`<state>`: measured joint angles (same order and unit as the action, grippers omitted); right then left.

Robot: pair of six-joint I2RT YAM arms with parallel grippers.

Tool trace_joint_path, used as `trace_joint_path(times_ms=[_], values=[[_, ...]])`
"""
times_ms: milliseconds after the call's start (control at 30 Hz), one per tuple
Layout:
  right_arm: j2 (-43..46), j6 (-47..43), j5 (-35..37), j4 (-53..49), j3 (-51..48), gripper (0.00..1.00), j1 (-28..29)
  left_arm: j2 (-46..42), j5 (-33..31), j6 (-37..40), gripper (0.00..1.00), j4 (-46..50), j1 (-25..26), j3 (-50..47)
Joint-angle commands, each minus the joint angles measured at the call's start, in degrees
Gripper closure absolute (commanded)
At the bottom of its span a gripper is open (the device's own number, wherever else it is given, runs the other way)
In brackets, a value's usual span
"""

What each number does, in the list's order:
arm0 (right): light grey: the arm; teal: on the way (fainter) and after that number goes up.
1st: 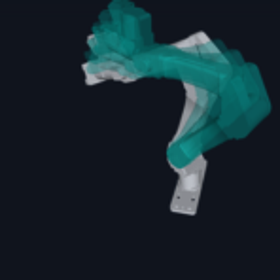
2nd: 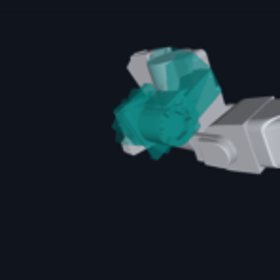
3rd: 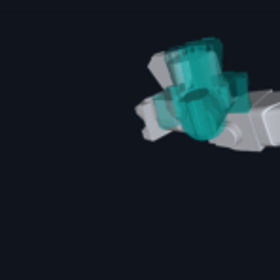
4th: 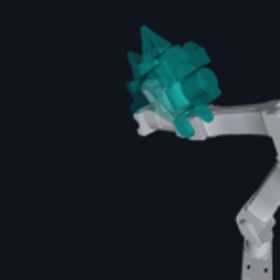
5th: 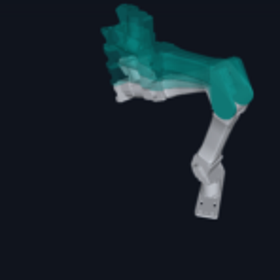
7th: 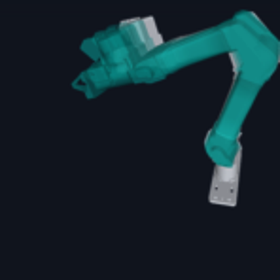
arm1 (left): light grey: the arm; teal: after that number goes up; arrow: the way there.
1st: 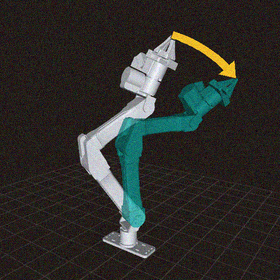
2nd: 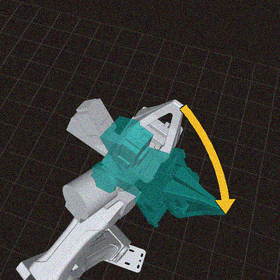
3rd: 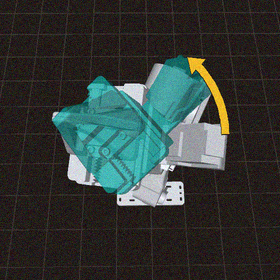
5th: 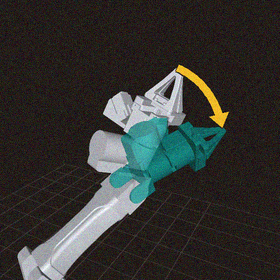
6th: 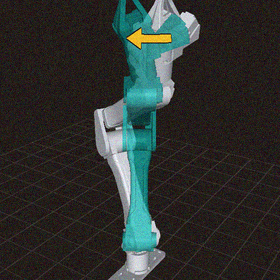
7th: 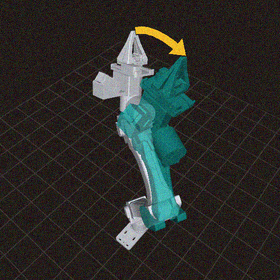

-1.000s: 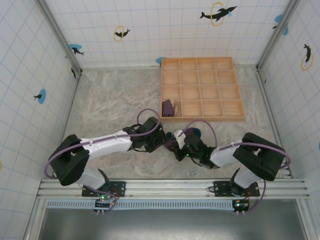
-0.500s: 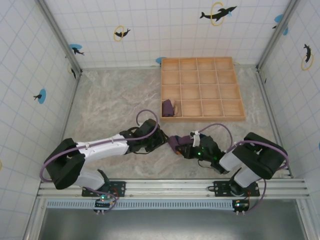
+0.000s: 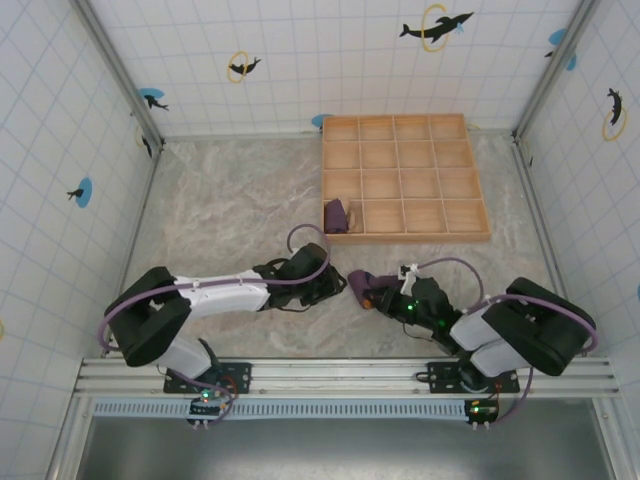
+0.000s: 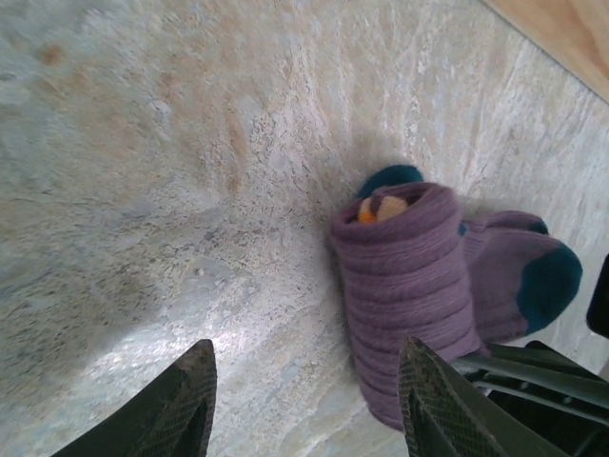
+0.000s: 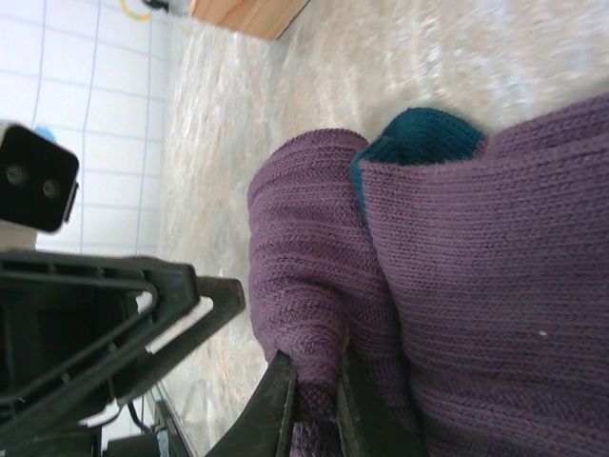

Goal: Roll the socks

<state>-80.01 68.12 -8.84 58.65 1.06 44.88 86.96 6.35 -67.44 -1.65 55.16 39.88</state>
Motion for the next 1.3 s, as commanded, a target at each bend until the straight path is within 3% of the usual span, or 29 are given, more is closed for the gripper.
trace_joint_path(times_ms=[0,200,433,667,1267], values=[[3.94,3.66,5.94,-13.03,-5.95,1.0,-0.34,2.74,1.53,1.83,0.51,-4.25,0.39,0.73],[8.57,4.39,7.19,-23.47,-5.06,1.0,-0.49,5.32,1.12,3.48,0.49,-8.05,1.27,2.43],[6.72,7.62,5.74,-24.41,-5.59,1.0,-0.67,9.32,2.86,4.52,0.48,-9.33,1.4,5.54],[12.19,10.07,8.65,-38.74,-3.17,1.0,0.07,11.67,2.82,6.67,0.5,-11.22,1.4,6.32],[12.7,11.82,7.2,-40.63,-4.37,1.0,-0.45,17.87,5.02,9.38,0.52,-20.16,2.88,6.09]])
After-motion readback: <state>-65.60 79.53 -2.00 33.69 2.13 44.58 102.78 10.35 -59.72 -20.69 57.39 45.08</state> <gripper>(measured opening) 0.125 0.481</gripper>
